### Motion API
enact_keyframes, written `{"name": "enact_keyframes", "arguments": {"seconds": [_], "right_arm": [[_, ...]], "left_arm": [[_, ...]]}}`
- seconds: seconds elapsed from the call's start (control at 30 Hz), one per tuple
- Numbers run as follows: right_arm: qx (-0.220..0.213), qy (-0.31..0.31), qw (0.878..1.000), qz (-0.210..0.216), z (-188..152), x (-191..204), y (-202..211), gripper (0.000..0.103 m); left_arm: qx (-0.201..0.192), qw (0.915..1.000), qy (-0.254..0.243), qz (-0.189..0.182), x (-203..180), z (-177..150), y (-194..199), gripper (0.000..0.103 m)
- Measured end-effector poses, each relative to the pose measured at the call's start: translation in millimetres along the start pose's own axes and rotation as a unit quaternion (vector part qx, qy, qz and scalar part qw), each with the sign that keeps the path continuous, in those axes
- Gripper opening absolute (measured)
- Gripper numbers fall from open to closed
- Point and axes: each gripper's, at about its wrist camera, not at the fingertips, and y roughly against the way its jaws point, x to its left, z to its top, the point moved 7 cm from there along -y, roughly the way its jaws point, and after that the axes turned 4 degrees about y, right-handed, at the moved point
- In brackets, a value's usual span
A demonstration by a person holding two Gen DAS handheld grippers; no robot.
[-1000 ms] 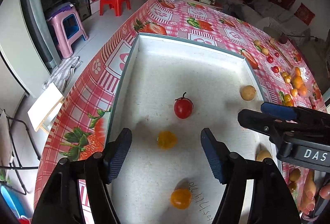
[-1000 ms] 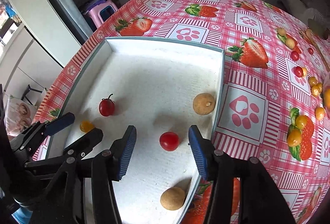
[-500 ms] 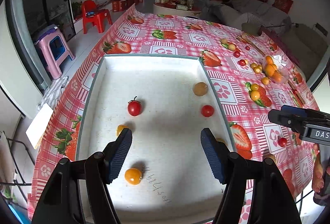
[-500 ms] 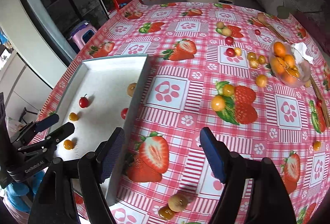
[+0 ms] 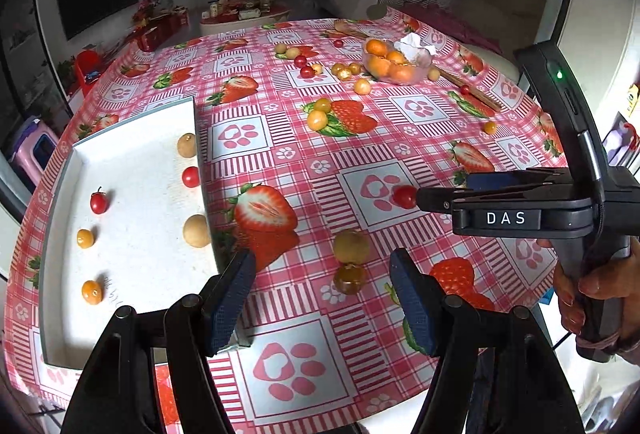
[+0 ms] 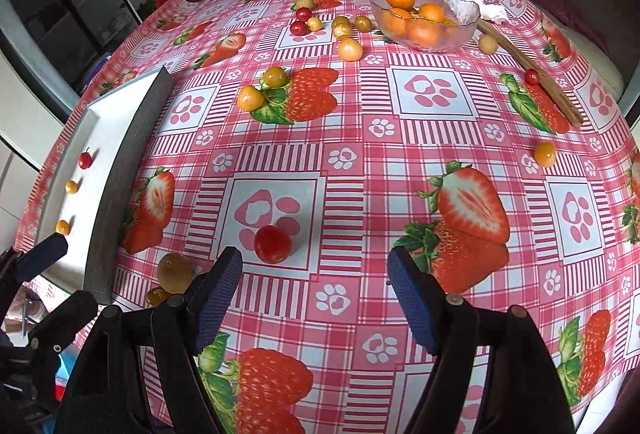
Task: Organize fruits
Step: 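Move both open tools back over the tablecloth toward more fruits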
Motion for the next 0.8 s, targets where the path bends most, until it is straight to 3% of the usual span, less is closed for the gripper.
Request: {"name": "enact_keyframes", "arguments": {"seconds": [0.17, 0.43, 0.67, 0.73, 0.8], "right_arm": [[-0.007, -0.001, 1.0, 0.009, -4.8, -8.2, 5.3, 0.078], [-0.005, 0.012, 1.0, 0.025, -2.9, 1.6, -2.5, 0.078], [0.001, 0.04, 0.999, 0.014, 2.5, 16.9, -19.8, 0.076], [0.0, 0.059, 0.998, -0.004, 2.9, 21.6, -22.9, 0.074], [-0.003, 0.077, 0.997, -0.023, 2.8, 24.7, -24.1, 0.059]], "left_arm": [[0.019, 0.9994, 0.011, 0.027, -11.0, -14.2, -21.0, 0.07], [0.047, 0.9973, 0.041, 0.04, -10.0, -27.1, -47.9, 0.07], [0.043, 0.9971, 0.042, 0.047, -10.7, -24.2, -51.8, 0.07], [0.042, 0.9971, 0.042, 0.047, -11.3, -23.7, -51.8, 0.07], [0.042, 0.9972, 0.042, 0.045, -11.6, -23.4, -51.6, 0.069]]}}
